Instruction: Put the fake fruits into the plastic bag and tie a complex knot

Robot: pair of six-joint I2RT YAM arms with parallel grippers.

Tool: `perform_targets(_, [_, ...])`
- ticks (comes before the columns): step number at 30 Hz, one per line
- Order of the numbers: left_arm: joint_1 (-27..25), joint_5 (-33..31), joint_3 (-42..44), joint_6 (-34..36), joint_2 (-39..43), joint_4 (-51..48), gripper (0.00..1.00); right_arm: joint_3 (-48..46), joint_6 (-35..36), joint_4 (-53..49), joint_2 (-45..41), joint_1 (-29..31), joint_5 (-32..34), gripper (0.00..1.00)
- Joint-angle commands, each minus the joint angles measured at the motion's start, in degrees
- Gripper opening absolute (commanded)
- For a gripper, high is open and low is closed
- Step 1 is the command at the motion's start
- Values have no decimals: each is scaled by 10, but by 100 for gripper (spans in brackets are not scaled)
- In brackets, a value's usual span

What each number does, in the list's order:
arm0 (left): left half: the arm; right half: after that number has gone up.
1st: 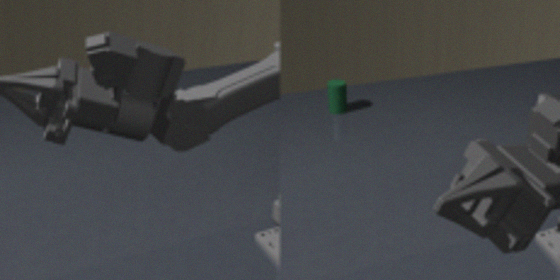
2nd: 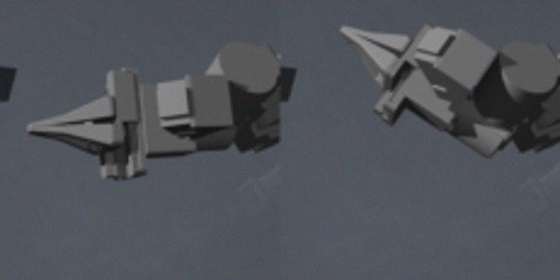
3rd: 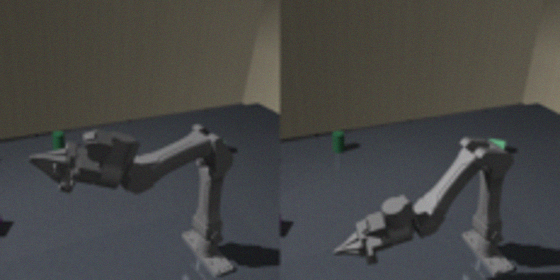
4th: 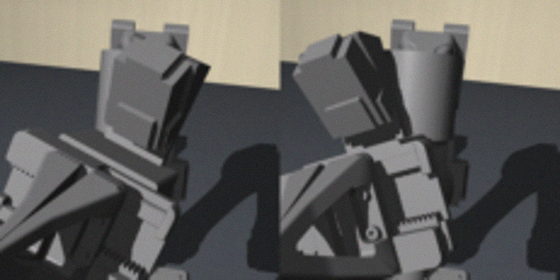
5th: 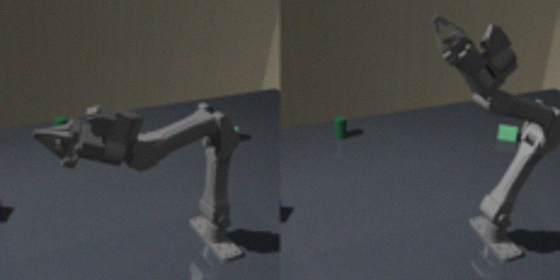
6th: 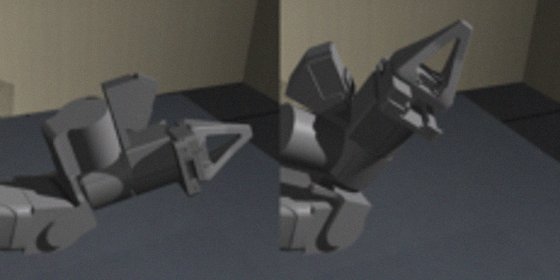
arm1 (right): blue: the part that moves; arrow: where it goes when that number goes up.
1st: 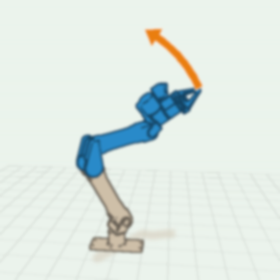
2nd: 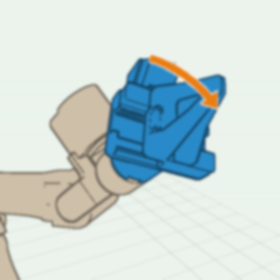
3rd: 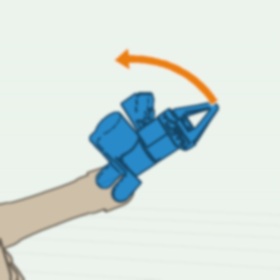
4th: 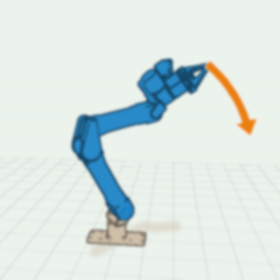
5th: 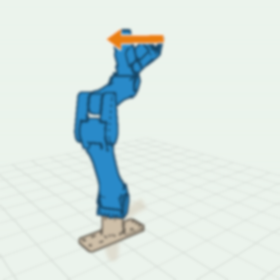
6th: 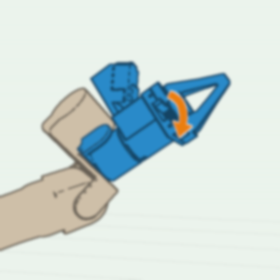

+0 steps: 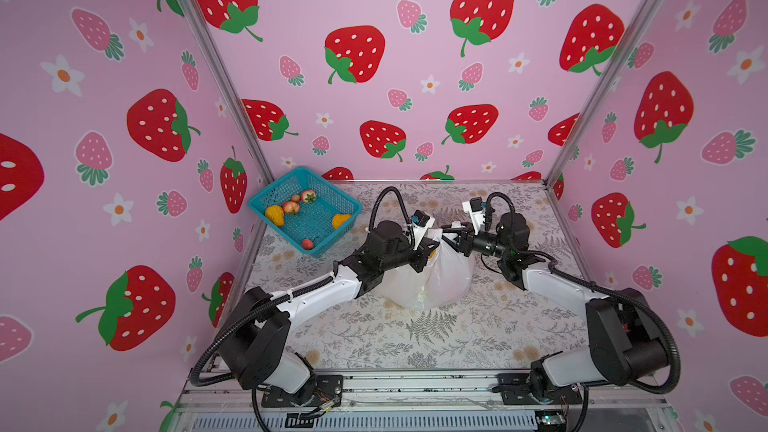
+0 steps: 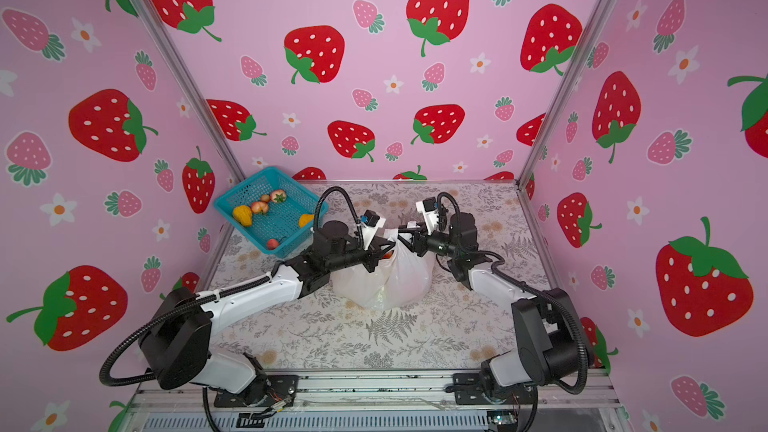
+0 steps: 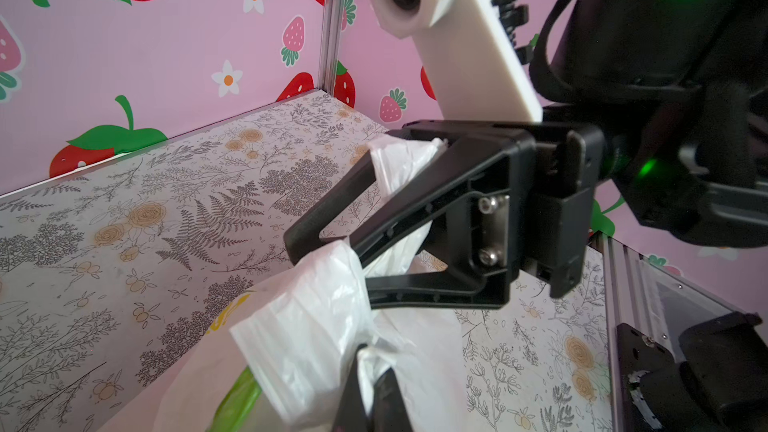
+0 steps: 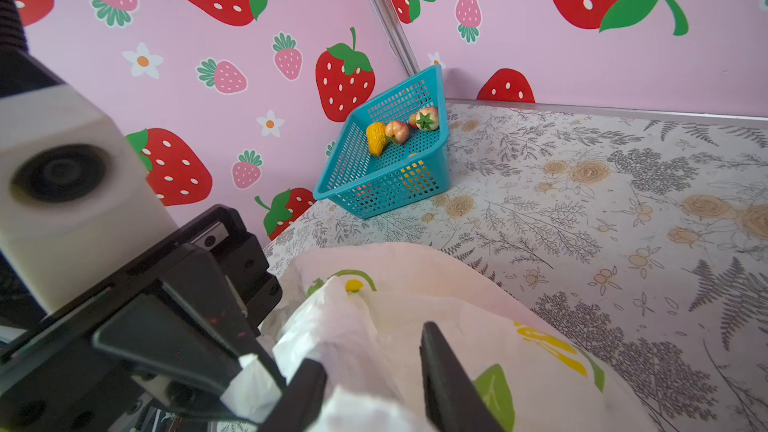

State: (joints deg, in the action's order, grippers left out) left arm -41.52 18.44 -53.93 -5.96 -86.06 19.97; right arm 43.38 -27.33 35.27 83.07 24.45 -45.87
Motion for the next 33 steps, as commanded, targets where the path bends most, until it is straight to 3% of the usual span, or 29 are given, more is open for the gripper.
perform_targets(1, [-3,7,-21,-9,-9,9,2,26,46,-57,-19,-4,18,43])
perform_targets(5, [-3,10,-32,-15,-8,8,2,31,114,-130,-39,-5,51,51])
perform_targets(7, [-3,8,-34,-14,-7,7,1,33,136,-158,-53,-8,63,60])
perform_targets(16, [-2,11,-38,-11,-2,2,0,53,179,-241,-89,-15,65,74])
perform_targets(20, [-3,22,-36,8,-5,0,0,50,143,-226,-96,-23,18,77])
perform_targets(26, [-3,27,-31,24,-8,0,0,19,-7,-86,-68,-22,-39,78])
perform_targets(33, [-6,37,-28,43,-12,3,2,27,-11,-77,-31,-4,-40,78])
